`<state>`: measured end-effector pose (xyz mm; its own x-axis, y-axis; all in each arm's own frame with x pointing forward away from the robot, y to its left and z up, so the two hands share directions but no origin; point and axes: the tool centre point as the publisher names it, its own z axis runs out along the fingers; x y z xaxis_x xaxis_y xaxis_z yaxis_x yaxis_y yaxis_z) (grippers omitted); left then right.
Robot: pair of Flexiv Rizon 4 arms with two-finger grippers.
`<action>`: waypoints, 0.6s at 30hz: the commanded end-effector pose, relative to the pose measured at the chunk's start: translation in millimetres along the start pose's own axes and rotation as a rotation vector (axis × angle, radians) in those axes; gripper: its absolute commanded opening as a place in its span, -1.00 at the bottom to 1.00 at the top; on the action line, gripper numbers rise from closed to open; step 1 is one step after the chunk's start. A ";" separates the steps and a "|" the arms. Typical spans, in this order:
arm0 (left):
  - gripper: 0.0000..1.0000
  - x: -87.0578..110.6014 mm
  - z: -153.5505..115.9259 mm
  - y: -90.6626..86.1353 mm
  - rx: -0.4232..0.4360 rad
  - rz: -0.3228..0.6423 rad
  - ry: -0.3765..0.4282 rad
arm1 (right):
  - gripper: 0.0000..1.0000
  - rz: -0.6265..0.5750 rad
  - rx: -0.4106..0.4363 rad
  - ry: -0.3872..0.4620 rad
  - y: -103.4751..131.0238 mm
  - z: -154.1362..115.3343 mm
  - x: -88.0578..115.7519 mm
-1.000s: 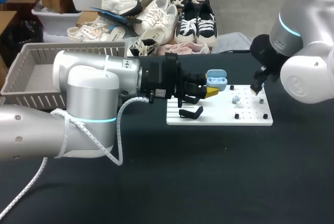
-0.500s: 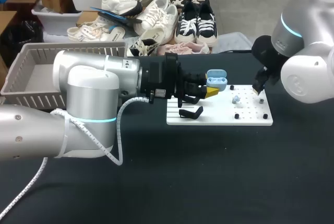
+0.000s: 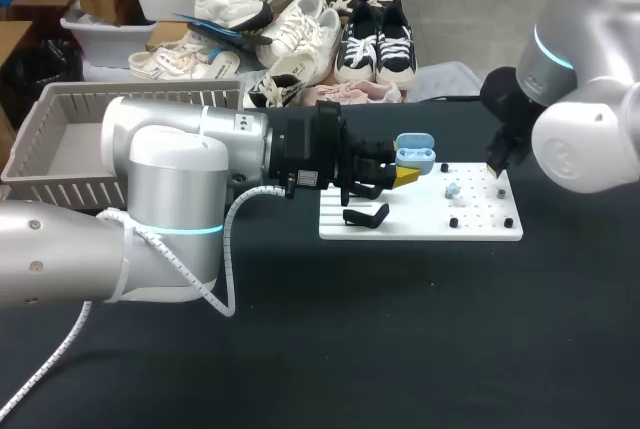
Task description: Pick up each earbud case from the left stands, insert the matching earbuds, close the lid, and place the case in the box.
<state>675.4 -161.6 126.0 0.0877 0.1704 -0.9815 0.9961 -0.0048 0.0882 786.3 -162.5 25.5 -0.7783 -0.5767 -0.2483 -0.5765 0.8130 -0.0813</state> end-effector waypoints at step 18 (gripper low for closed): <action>-1.00 0.7 -0.1 -0.4 -0.002 0.001 -0.003 | -0.25 0.031 0.001 0.008 -2.7 4.0 -5.2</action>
<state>675.4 -161.6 125.9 0.0877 0.1704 -0.9815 0.9961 -0.0048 0.0882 791.8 -162.4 23.8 -0.7949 -0.5547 -0.2458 -0.5556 0.8283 -0.0723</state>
